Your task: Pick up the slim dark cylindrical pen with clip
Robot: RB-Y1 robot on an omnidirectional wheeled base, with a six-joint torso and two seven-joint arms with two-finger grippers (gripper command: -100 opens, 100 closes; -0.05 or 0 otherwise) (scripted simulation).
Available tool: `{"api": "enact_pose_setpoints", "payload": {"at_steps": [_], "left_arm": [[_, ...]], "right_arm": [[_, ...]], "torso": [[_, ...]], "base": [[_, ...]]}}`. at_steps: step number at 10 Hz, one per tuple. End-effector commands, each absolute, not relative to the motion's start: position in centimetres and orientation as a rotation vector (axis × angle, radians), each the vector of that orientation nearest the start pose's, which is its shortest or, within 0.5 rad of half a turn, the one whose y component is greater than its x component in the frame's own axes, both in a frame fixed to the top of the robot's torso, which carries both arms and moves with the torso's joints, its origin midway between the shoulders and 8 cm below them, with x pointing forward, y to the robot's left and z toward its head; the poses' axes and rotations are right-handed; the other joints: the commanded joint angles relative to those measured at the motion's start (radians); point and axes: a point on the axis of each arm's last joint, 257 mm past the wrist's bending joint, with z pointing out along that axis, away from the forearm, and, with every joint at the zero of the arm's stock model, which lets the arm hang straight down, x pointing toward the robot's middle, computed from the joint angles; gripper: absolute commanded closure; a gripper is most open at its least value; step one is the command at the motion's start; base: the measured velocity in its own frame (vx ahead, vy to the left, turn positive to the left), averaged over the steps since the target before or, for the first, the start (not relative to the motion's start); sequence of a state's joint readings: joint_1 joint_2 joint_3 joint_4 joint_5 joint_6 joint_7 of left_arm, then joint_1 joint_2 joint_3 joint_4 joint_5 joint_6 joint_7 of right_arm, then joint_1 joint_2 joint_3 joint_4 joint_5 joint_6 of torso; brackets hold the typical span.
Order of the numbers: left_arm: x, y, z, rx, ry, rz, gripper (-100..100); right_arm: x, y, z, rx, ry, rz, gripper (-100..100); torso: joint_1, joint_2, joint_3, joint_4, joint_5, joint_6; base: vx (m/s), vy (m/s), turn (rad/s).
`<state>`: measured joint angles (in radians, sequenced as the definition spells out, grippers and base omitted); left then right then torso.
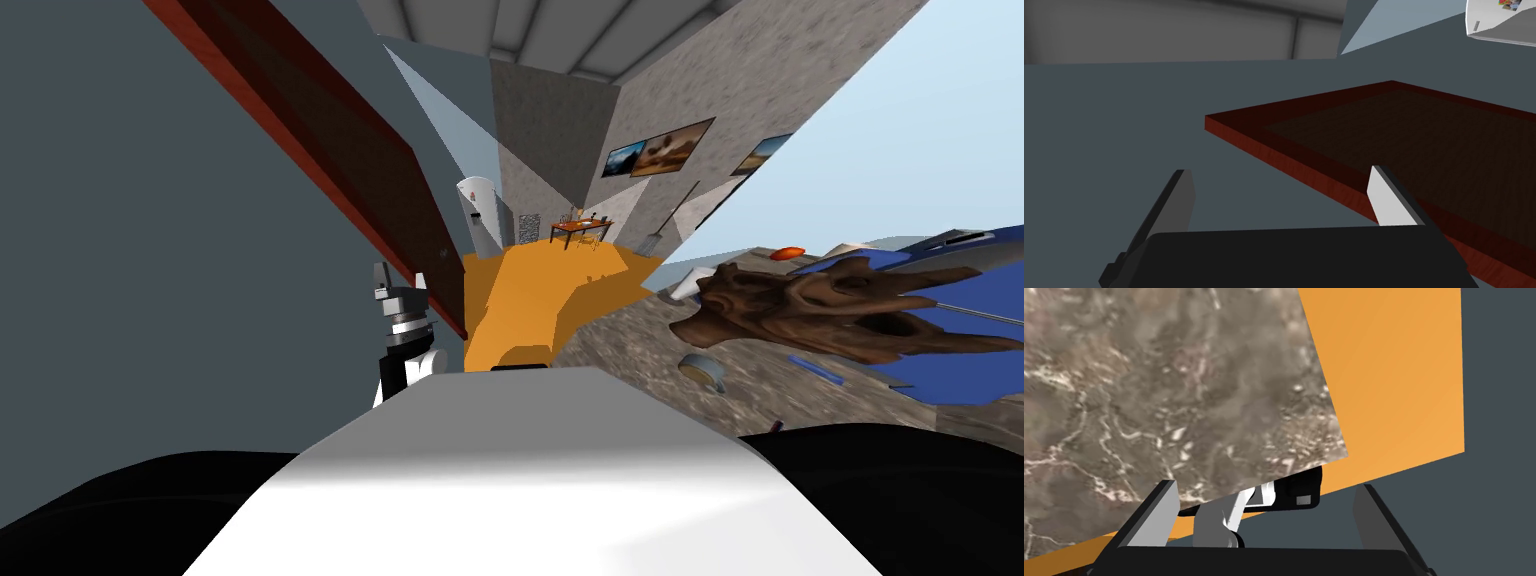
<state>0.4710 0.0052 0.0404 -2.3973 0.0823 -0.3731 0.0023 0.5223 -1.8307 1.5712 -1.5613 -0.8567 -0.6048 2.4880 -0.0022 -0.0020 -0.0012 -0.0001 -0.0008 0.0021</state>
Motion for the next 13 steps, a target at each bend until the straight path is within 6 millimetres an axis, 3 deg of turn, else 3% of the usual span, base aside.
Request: {"api": "enact_pose_setpoints", "payload": {"at_steps": [1, 4, 12, 13], "left_arm": [[33.8, 29.4, 6.3, -0.683, 0.555, -1.338, 0], [33.8, 29.4, 6.3, -0.683, 0.555, -1.338, 0], [33.8, 29.4, 6.3, -0.683, 0.555, -1.338, 0], [33.8, 29.4, 6.3, -0.683, 0.555, -1.338, 0]], "right_arm": [[-16.2, -55.4, -33.2, -2.125, 2.239, 0.135, -100], [-15.3, -57.1, -32.7, -2.225, 2.16, 0.072, -100], [-13.4, -58.2, -33.0, -2.355, 1.998, -0.007, -100], [-13.4, -58.2, -33.0, -2.358, 1.994, -0.009, 0]], "torso": [[0.0, 0.0, 0.0, 0.0, 0.0, 0.0], [0.0, 0.001, 0.001, 0.0, 0.0, 0.0], [0.0, 0.001, 0.001, 0.0, 0.0, 0.001], [0.002, 0.002, 0.001, 0.001, 0.0, 0.001]], "base": [[0.016, -0.026, 0.012], [0.034, -0.043, 0.129], [0.029, -0.047, 0.083], [0.0, 0.0, 0.0]]}}
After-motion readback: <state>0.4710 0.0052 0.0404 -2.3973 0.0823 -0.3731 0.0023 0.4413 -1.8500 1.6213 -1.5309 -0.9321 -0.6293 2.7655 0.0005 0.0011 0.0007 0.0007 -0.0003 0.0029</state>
